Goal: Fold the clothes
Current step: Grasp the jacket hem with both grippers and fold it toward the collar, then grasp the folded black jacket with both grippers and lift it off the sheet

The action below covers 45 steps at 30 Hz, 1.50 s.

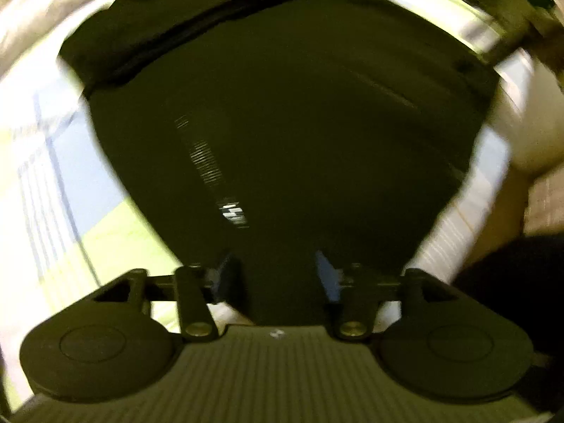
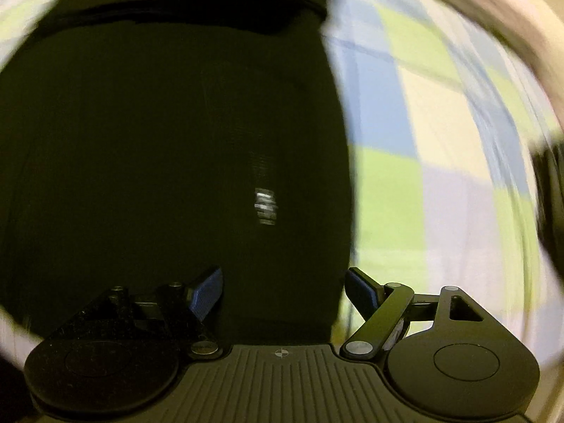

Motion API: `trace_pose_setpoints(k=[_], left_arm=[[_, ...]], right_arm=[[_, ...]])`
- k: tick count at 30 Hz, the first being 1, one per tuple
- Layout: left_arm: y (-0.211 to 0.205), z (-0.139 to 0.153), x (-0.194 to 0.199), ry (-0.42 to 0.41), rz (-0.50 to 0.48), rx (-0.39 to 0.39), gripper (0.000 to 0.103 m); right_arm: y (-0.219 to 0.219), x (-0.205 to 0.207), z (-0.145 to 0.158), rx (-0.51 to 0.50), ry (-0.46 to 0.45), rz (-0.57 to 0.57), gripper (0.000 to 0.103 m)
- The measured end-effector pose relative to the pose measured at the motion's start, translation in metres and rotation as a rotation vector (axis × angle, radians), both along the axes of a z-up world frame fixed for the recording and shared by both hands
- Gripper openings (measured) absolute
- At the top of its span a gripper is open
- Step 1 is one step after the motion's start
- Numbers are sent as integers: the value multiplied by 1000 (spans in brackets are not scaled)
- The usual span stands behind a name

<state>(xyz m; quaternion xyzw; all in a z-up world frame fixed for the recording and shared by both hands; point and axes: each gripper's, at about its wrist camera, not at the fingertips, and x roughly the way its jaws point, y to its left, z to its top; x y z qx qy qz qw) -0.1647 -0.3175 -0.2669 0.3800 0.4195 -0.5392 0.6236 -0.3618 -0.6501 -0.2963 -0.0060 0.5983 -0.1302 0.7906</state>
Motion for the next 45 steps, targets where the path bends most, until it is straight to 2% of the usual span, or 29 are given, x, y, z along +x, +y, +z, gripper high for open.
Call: trace_pose_setpoints(k=[3, 7, 12, 19, 24, 27, 29, 34, 36, 38, 42, 45], left_arm=[[11, 1, -42, -82, -105, 5, 59], [16, -10, -87, -234, -209, 66, 59], [21, -29, -97, -390, -235, 95, 59], [42, -40, -100, -517, -301, -22, 66], [54, -44, -105, -589, -329, -96, 65], [54, -48, -106, -619, -337, -127, 56], [54, -52, -107, -641, -344, -144, 46], [59, -64, -110, -715, -352, -204, 39], [60, -67, -109, -733, -346, -225, 31], [61, -72, -111, -743, -337, -233, 17], [64, -79, -119, -805, -344, -250, 16], [63, -86, -124, -868, -381, -233, 19]], right_arm=[[24, -19, 6, 8, -76, 242, 79], [50, -52, 5, -3, -143, 513, 79], [60, -88, -12, -84, -197, 695, 79], [69, -106, -47, -253, -269, 768, 79], [74, -114, -61, -314, -394, 702, 79], [80, -122, -69, -361, -467, 655, 79], [84, -127, -73, -391, -507, 631, 80], [87, -137, -82, -446, -593, 597, 80], [90, -139, -85, -466, -612, 587, 80], [94, -141, -86, -485, -618, 575, 80], [105, -140, -86, -539, -591, 587, 80], [113, -140, -82, -531, -556, 636, 79]])
